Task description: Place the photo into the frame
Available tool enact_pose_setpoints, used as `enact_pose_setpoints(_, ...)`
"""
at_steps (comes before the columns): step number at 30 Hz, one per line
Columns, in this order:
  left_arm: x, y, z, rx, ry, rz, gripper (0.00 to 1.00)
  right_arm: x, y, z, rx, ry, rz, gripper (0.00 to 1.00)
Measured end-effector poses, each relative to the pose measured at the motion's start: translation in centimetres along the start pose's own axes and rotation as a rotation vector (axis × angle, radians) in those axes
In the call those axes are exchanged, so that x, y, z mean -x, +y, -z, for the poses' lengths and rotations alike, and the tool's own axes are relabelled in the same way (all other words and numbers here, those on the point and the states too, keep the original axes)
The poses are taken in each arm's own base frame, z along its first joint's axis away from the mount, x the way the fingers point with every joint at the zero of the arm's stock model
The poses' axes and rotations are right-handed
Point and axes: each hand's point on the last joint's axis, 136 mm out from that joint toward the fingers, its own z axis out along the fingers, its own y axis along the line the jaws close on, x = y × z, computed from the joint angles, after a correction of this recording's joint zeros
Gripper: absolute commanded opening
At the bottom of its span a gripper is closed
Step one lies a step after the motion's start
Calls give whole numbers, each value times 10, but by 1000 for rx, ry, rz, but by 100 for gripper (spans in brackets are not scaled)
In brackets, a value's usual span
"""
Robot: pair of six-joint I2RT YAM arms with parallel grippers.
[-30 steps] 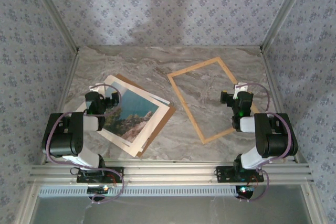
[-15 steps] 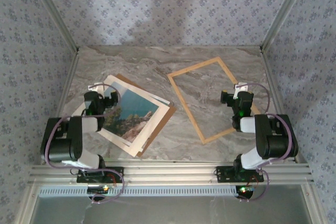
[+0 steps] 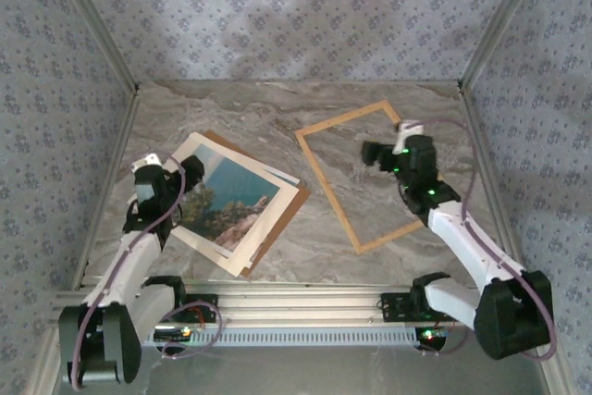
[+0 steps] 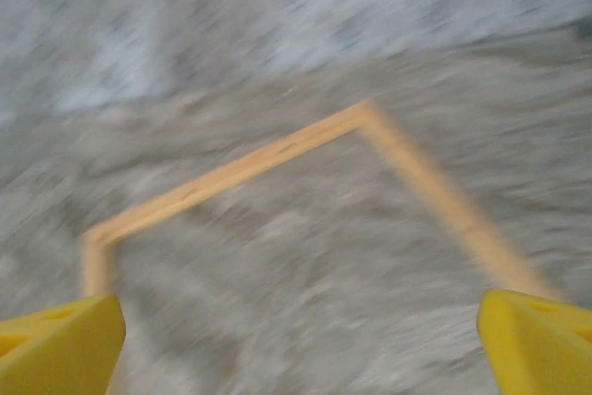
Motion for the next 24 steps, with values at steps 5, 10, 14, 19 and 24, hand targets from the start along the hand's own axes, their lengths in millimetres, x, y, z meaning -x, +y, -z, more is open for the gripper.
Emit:
enact_pose_setpoints(5, -54, 12, 12, 72, 206, 13, 95, -59, 113, -22, 238, 267, 133, 93)
enact_pose_setpoints(10, -97, 40, 14, 203, 399, 4, 97, -97, 174, -64, 290, 452, 250, 89)
enact_pose_setpoints(14, -103, 45, 18, 234, 436, -7, 97, -109, 201, -98, 323, 524, 283, 86)
enact_pose_setpoints(19, -102, 46, 16, 252, 444, -19, 97, -127, 219, -121, 360, 598, 294, 81)
enact_pose_setpoints(24, -110, 52, 12, 276, 482, -32, 97, -154, 236, -127, 406, 675, 303, 79)
